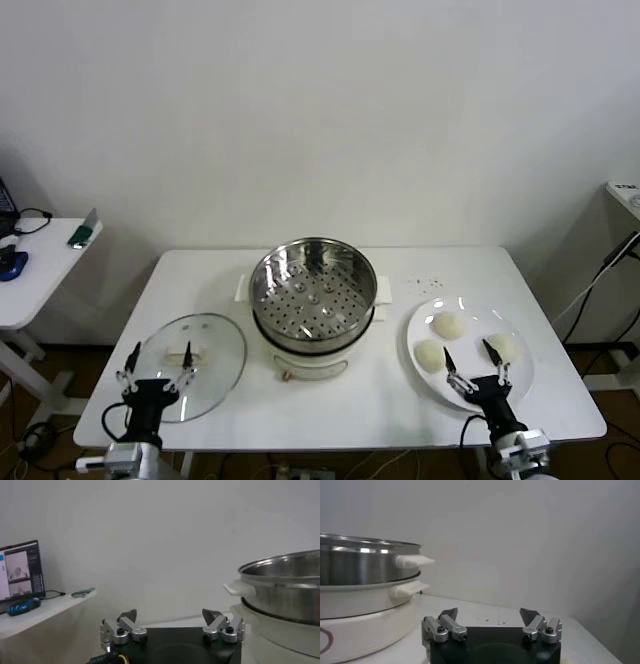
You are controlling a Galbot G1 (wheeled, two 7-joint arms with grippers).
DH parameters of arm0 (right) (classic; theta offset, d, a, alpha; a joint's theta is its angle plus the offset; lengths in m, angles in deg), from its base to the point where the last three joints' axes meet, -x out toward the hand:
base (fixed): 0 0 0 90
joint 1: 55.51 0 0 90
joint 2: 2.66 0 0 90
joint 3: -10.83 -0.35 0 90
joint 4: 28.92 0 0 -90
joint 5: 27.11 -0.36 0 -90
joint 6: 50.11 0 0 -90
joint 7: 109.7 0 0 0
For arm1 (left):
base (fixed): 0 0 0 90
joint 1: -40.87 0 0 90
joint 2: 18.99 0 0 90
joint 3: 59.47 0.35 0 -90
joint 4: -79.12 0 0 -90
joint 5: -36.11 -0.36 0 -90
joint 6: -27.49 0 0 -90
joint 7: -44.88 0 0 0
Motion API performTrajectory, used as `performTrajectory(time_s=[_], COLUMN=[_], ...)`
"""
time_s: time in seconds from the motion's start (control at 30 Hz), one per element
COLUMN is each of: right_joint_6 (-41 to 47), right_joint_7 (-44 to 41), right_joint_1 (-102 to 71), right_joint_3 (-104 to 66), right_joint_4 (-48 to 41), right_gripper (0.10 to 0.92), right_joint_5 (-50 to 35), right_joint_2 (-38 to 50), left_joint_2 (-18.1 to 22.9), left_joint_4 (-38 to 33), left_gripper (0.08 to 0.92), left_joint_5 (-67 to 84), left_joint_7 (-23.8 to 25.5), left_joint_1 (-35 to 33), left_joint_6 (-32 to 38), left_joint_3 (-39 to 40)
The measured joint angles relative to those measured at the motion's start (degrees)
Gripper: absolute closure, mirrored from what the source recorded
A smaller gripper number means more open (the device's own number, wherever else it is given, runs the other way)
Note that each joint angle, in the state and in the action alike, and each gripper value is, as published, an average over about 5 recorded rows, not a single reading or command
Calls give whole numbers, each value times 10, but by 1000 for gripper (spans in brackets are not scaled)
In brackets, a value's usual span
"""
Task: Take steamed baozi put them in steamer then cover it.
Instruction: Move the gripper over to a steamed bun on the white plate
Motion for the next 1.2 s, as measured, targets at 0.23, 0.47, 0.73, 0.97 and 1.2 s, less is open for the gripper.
performTrajectory(time_s=[0.23, 0.47, 0.73, 0.97, 1.2], right_joint_6=[33, 80, 115, 133, 141], right_joint_7=[-41, -136, -284, -398, -468], right_joint_1=[29, 92, 216, 399, 612], right_joint_3=[-3, 14, 94, 258, 468], right_joint_4=[-2, -41, -120, -189, -266], right_gripper=[203, 203, 203, 203, 203], right_joint_5=[16, 34, 71, 104, 119], right_joint_2=[44, 164, 311, 394, 413], left_joint_2=[-7, -15, -20, -25, -30], left_joint_4=[1, 2, 11, 19, 25], left_gripper=[177, 177, 177, 177, 177], left_joint_5=[-3, -4, -5, -3, 2], left_joint_7=[-2, -3, -5, -9, -15], left_joint_1=[-4, -7, -7, -7, -5], left_joint_6=[0, 2, 6, 8, 8], left_joint_3=[0, -2, -2, -2, -5])
